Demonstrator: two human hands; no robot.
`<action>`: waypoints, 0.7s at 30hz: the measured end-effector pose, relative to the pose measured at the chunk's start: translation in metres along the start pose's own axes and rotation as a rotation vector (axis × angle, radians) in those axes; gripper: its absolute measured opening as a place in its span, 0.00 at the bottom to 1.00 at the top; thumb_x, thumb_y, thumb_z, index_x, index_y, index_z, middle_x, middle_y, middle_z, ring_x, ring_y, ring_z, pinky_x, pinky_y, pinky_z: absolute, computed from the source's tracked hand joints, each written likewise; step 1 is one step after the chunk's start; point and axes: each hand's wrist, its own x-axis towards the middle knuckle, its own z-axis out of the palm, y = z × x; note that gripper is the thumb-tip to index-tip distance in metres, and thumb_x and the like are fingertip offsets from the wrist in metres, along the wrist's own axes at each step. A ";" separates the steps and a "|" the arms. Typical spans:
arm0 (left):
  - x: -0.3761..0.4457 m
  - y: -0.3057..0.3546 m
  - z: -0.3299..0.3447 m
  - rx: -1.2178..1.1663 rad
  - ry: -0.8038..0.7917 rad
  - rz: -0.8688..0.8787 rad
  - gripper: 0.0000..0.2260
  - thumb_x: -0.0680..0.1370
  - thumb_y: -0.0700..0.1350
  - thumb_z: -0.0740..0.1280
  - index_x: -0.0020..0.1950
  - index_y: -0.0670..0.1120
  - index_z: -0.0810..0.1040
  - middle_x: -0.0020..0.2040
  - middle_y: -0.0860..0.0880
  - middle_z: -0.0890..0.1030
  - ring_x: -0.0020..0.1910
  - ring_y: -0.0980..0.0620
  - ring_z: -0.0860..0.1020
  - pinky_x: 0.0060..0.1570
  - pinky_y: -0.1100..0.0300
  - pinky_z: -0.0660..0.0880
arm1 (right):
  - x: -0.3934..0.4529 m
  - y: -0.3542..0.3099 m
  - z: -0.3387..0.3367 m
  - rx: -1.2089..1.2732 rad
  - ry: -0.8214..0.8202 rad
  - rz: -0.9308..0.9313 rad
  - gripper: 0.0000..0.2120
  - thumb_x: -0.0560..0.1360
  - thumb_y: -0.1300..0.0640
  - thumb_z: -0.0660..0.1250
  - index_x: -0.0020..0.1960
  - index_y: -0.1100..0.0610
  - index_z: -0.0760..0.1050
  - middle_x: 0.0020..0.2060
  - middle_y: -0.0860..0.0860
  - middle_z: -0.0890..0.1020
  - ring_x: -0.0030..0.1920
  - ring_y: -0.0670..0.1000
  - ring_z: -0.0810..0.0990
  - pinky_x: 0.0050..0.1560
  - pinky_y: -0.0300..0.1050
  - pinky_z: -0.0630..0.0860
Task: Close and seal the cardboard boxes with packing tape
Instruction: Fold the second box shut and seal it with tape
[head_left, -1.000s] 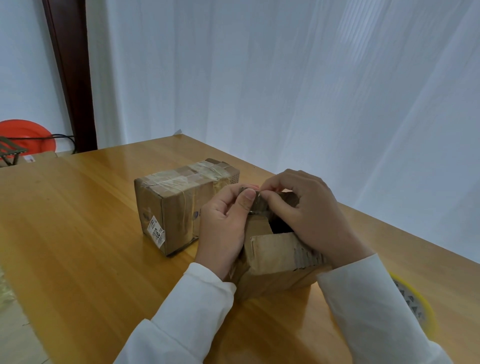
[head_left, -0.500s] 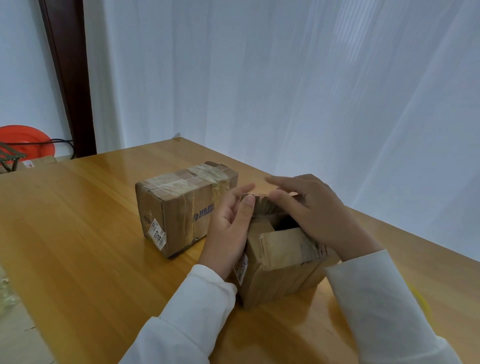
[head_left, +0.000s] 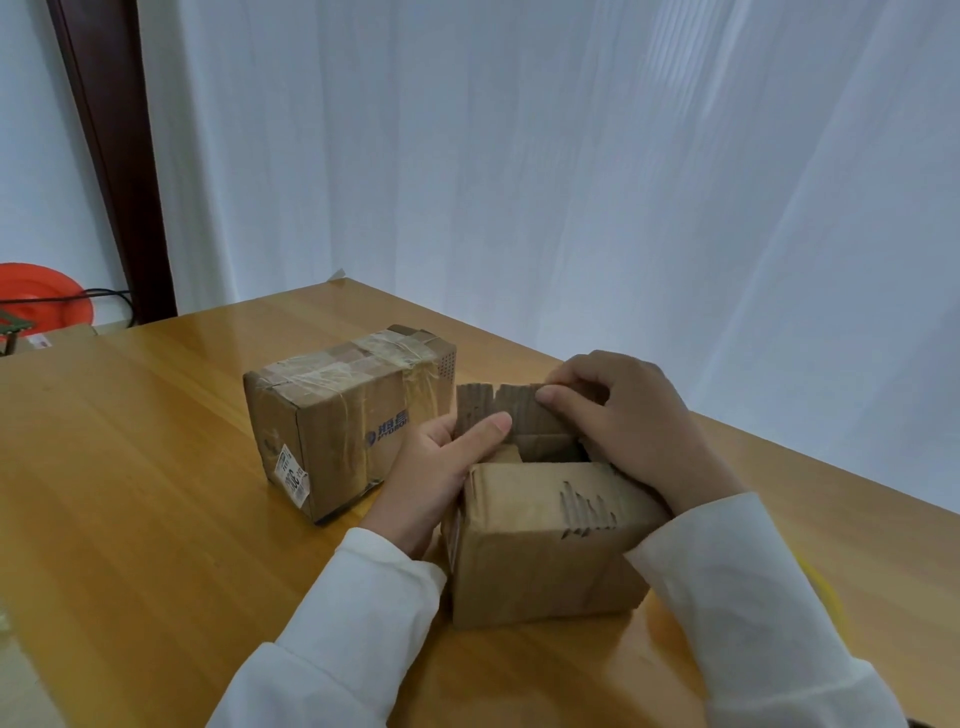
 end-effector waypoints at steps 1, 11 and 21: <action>0.001 0.001 -0.001 0.004 0.003 -0.040 0.08 0.71 0.47 0.69 0.46 0.44 0.82 0.39 0.47 0.84 0.38 0.51 0.81 0.39 0.60 0.77 | 0.000 0.000 0.000 0.022 0.003 0.017 0.04 0.75 0.48 0.67 0.42 0.44 0.79 0.38 0.40 0.80 0.44 0.42 0.76 0.45 0.40 0.72; 0.002 0.000 0.000 0.030 0.061 -0.085 0.09 0.78 0.45 0.64 0.41 0.45 0.80 0.34 0.48 0.80 0.35 0.52 0.77 0.38 0.59 0.72 | 0.000 -0.004 0.008 -0.135 0.023 -0.084 0.18 0.69 0.35 0.68 0.55 0.40 0.77 0.43 0.35 0.75 0.53 0.43 0.68 0.56 0.44 0.63; -0.006 0.001 0.004 0.105 0.114 0.034 0.10 0.80 0.44 0.60 0.42 0.46 0.79 0.32 0.52 0.81 0.34 0.56 0.78 0.33 0.67 0.74 | -0.006 -0.013 -0.012 -0.072 0.004 0.063 0.32 0.67 0.32 0.66 0.68 0.40 0.66 0.55 0.41 0.76 0.58 0.43 0.68 0.67 0.51 0.62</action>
